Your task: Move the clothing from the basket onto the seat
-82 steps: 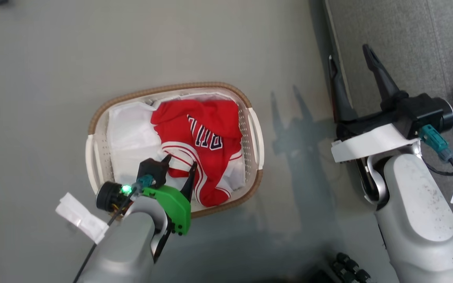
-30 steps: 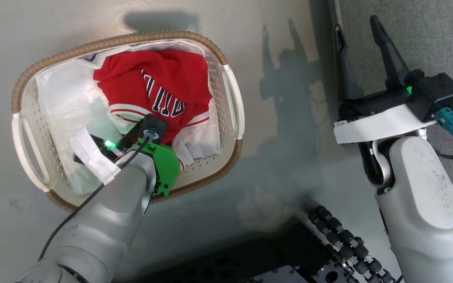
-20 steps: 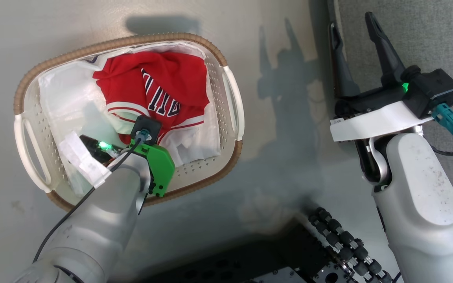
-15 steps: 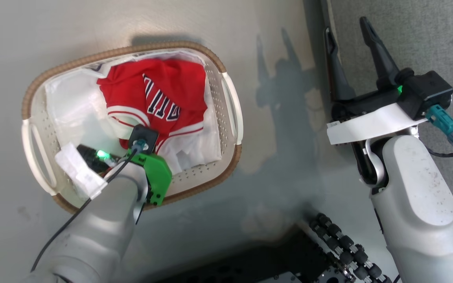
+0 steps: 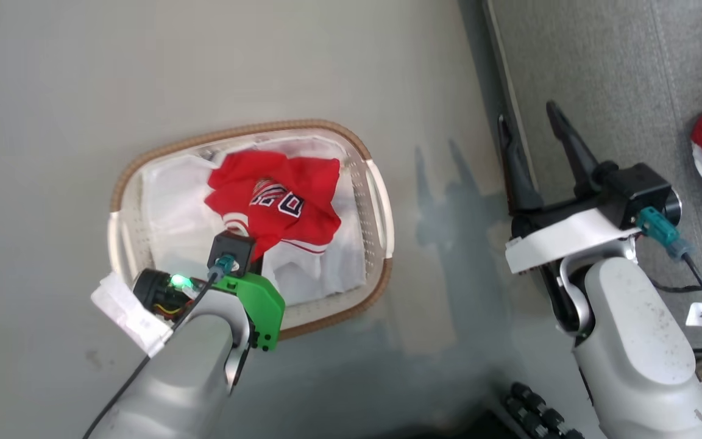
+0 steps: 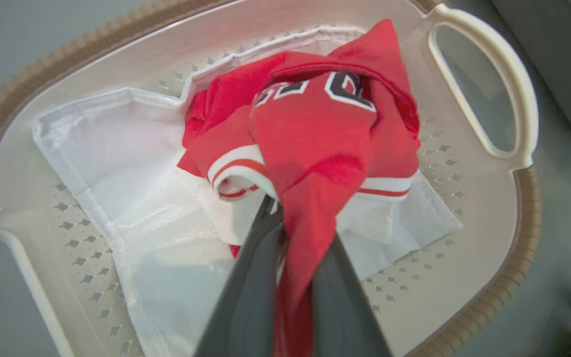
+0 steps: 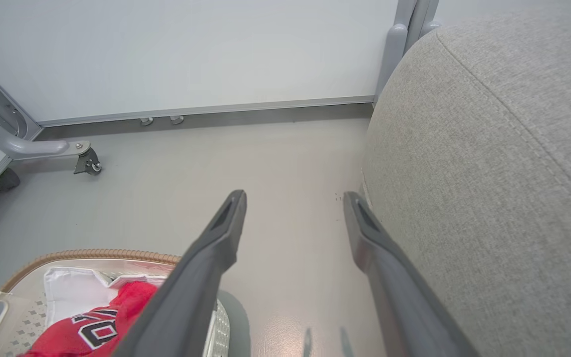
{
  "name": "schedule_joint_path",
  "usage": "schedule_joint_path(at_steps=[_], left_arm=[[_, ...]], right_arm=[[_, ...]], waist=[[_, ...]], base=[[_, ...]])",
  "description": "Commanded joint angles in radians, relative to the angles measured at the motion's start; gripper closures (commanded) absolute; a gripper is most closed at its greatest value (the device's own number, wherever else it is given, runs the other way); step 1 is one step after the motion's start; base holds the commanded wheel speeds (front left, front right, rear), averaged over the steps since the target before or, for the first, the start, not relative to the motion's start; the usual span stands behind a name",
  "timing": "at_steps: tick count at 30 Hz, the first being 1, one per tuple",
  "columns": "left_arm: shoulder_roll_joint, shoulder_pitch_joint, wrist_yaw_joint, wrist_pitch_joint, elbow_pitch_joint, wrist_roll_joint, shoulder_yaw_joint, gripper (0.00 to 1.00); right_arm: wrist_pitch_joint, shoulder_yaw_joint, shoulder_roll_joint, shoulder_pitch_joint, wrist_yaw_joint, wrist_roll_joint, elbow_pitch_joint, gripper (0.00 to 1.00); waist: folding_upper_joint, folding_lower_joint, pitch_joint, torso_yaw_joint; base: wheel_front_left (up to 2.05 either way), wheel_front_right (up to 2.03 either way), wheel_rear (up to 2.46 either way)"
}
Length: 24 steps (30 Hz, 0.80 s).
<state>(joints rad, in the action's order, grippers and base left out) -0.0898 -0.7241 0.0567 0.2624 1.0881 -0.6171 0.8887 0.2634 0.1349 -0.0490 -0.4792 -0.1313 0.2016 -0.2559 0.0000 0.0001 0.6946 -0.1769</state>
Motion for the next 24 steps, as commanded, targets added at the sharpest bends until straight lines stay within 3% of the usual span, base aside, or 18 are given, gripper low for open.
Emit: schedule_joint_path(at_steps=[1,9,24], left_arm=[[-0.016,0.032,0.008,0.003,-0.023,0.017,-0.015,1.0],[-0.031,0.153,0.013,0.003,-0.194,0.115,-0.135,1.0],[-0.026,0.374,-0.039,0.004,-0.448,0.302,-0.37,1.0]], right_arm=[[0.002,0.0,-0.005,0.018,0.001,-0.005,-0.006,0.0],[0.002,0.005,-0.005,0.08,0.001,-0.019,-0.046,0.0],[0.002,0.021,-0.005,0.221,0.001,-0.01,-0.083,0.0]], waist=[[0.0,-0.0001,-0.094,0.067],[0.0,-0.0001,-0.23,0.113],[0.0,-0.0001,-0.451,0.151]], base=[[0.0,0.0,0.0],[0.0,0.0,0.0],[0.0,0.0,0.0]])
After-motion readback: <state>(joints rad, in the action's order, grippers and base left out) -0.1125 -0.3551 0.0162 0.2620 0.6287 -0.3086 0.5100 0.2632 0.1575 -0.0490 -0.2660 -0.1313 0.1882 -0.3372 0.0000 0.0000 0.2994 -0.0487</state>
